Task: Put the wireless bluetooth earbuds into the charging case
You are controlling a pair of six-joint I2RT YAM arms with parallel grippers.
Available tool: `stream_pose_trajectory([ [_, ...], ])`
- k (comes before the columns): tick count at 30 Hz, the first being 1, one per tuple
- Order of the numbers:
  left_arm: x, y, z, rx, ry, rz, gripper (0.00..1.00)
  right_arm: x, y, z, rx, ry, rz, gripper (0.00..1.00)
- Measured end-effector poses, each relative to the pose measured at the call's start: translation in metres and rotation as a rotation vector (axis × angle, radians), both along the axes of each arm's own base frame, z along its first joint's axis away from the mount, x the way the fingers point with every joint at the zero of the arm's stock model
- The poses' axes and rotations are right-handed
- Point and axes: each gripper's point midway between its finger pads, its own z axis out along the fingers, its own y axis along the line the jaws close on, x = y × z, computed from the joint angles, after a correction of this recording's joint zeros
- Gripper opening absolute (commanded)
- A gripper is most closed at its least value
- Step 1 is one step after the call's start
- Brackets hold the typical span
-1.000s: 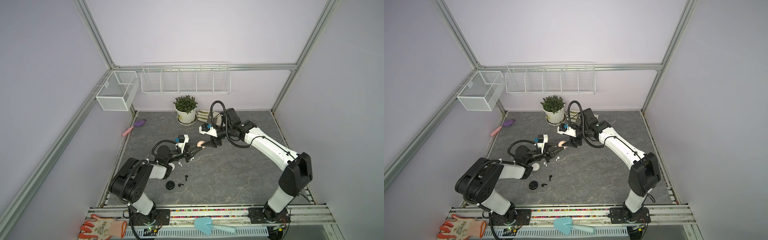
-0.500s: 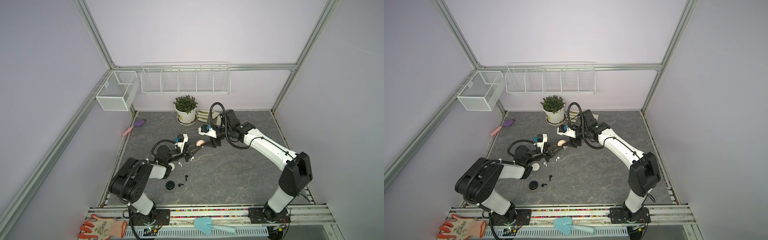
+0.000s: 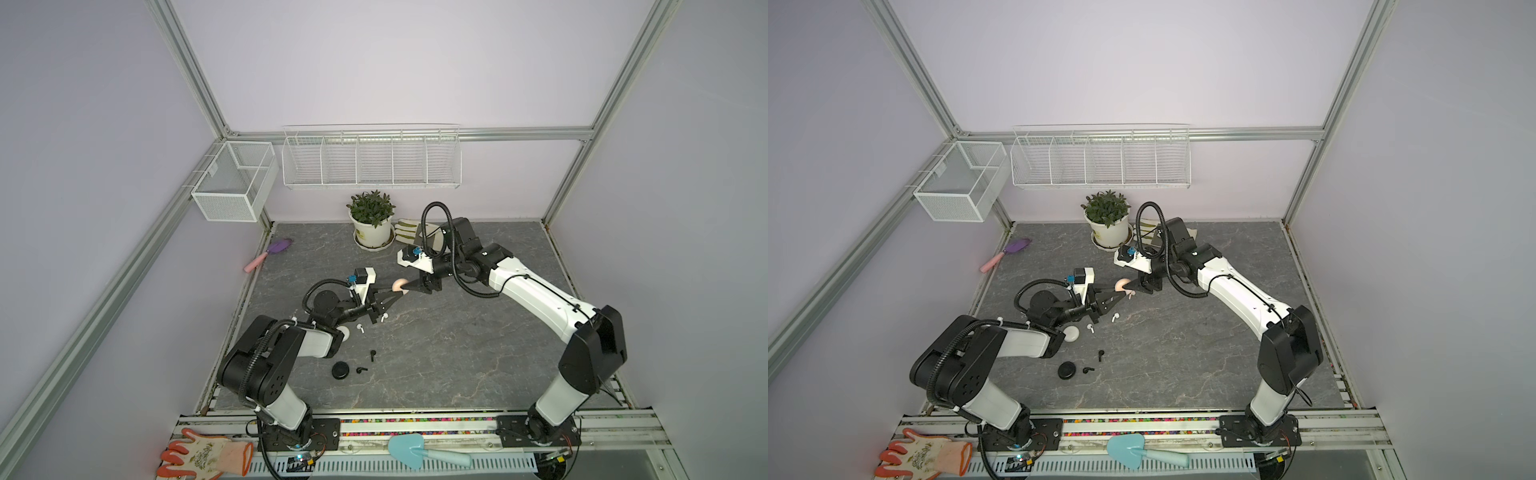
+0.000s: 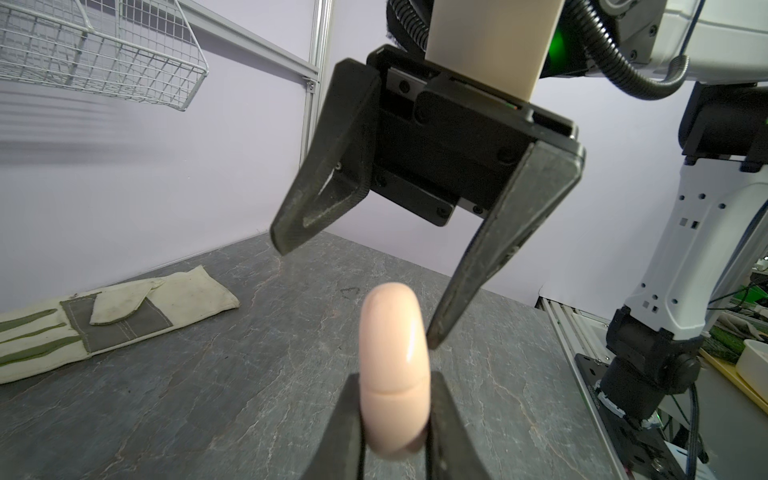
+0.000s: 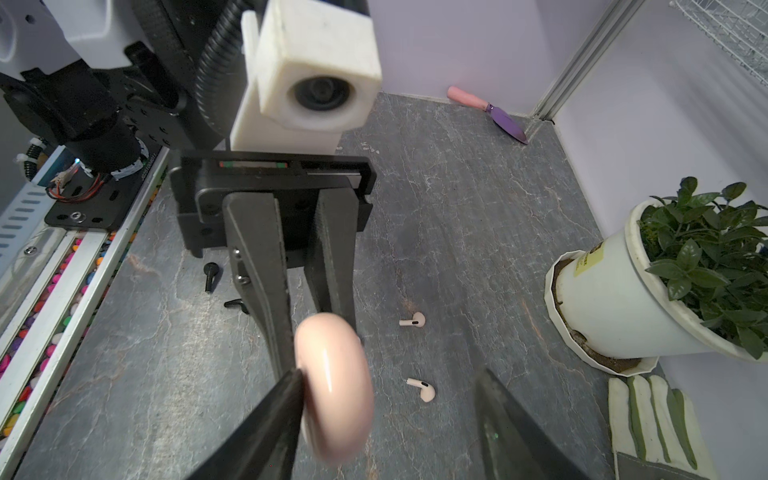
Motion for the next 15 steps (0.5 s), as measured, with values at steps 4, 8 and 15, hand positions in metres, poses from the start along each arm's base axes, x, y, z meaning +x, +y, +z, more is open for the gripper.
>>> stream_pose_trajectory([
  [4, 0.0, 0.0, 0.0, 0.001, 0.001, -0.003, 0.0, 0.002, 0.0, 0.003, 0.005, -0.007, -0.008, 0.67],
  [8, -0.001, 0.0, 0.0, 0.002, 0.0, -0.007, 0.0, 0.005, 0.001, 0.006, 0.008, -0.017, -0.017, 0.67],
  [15, -0.004, -0.001, -0.001, 0.004, -0.002, -0.021, 0.0, 0.009, 0.002, 0.012, 0.016, -0.038, -0.027, 0.67],
])
